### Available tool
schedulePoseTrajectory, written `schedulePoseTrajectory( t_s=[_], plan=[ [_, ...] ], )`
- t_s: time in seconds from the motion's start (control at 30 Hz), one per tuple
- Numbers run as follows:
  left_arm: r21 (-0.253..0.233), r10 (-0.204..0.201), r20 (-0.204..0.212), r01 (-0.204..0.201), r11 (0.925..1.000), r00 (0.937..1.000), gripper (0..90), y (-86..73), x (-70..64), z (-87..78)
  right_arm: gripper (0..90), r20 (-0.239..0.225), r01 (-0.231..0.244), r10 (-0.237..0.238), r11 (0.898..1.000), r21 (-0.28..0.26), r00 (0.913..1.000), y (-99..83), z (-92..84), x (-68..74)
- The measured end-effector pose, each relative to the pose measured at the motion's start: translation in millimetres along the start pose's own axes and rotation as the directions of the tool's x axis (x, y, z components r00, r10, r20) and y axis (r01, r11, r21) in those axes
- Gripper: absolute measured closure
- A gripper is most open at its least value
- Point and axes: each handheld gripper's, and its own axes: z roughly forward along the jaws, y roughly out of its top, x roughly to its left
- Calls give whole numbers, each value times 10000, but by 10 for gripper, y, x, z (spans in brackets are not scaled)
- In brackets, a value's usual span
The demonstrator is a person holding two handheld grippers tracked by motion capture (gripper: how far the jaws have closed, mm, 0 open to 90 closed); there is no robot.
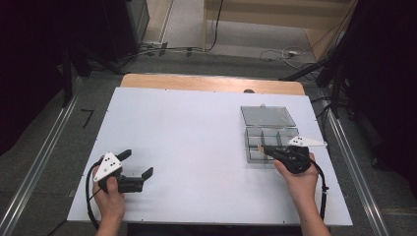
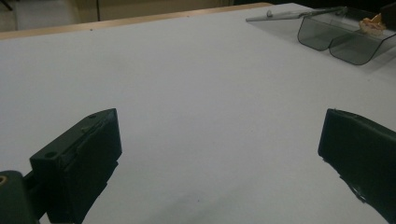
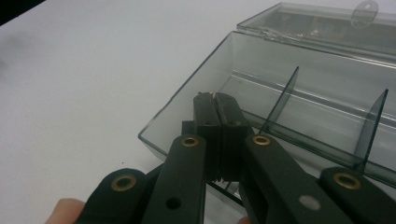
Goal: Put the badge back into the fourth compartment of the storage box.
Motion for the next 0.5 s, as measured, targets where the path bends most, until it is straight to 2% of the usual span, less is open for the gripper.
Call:
schedulePoseTrajectory(
  t_s=[0.5],
  plan=[
    [0, 1, 8, -1, 10000, 10000, 2, 1, 1, 1, 873, 183, -161, 157, 9997, 207, 9997, -62, 63, -43]
  ],
)
